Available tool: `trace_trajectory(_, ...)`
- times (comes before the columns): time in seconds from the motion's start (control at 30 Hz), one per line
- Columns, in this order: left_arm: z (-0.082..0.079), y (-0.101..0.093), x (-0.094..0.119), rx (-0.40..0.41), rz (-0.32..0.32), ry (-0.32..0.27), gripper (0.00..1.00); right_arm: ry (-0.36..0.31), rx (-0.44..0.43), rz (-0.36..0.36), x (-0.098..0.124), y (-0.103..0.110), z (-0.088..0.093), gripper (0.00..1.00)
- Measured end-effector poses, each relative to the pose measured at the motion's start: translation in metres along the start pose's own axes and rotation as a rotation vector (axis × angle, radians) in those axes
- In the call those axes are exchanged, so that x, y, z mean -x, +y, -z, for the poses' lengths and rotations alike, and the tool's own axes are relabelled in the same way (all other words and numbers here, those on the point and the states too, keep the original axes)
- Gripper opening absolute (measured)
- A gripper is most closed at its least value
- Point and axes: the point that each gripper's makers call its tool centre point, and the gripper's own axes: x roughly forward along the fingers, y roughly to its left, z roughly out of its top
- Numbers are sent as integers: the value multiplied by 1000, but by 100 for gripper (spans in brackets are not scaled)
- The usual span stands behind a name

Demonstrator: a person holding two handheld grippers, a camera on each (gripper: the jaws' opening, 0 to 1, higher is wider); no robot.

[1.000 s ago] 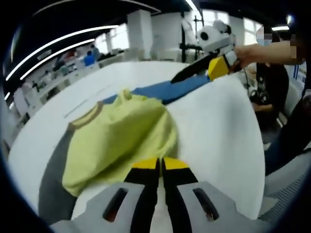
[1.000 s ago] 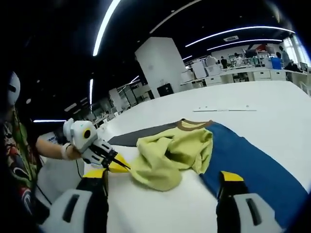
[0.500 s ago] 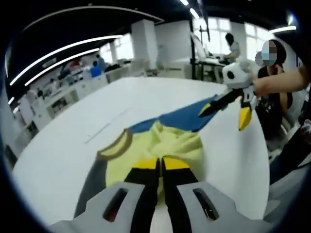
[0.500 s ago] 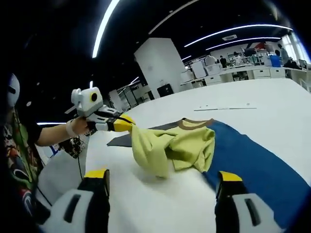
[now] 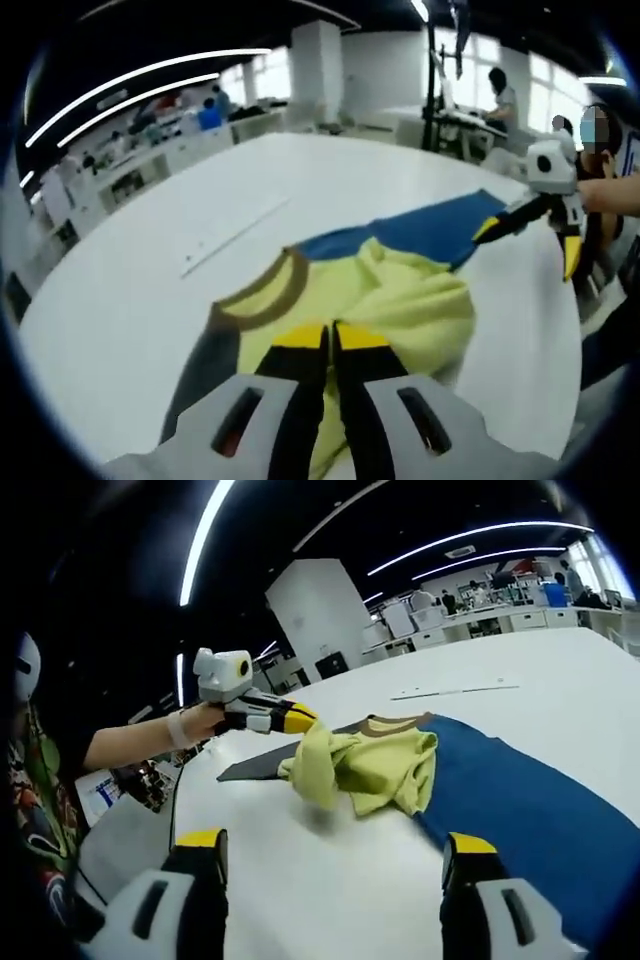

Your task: Fold the garment on the visible template until the final outline fits inside the template.

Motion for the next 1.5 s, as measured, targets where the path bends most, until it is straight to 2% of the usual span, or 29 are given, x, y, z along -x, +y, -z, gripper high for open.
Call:
trace_trajectory(0.23, 2, -5, 2, -8, 6, 2, 0, 1, -19, 0, -2, 1, 5, 88)
trace_trajectory(0.43, 17, 1, -2, 7, -14, 47, 1, -12, -27, -6, -4, 3, 2, 88)
trace_trajectory(0.6, 12, 0, 4, 29, -31, 24, 8, -16, -31, -4, -2, 1, 1, 87)
trace_trajectory(0.97, 11, 3, 31, 59, -71, -21, 11, -20, -34, -8, -1, -1, 0, 87)
trace_trajectory(1.13, 14, 7, 51, 140, -99, -64, 10, -20, -34, -9, -1, 0, 0, 87)
trace_trajectory(1.23, 18, -1, 58, 175, -85, -80, 6, -21, -35, -11, -2, 0, 0, 87)
trace_trajectory(1.33, 27, -11, 61, 194, -75, -84, 7, -24, -36, -11, -2, 1, -1, 87)
trace_trajectory(1.43, 38, -27, 52, 195, -34, -59, 9, -24, -39, -14, -3, 1, -1, 87)
trace_trajectory(1.5, 41, -28, 47, 188, -36, -61, 10, -23, -37, -15, -3, 2, -1, 87)
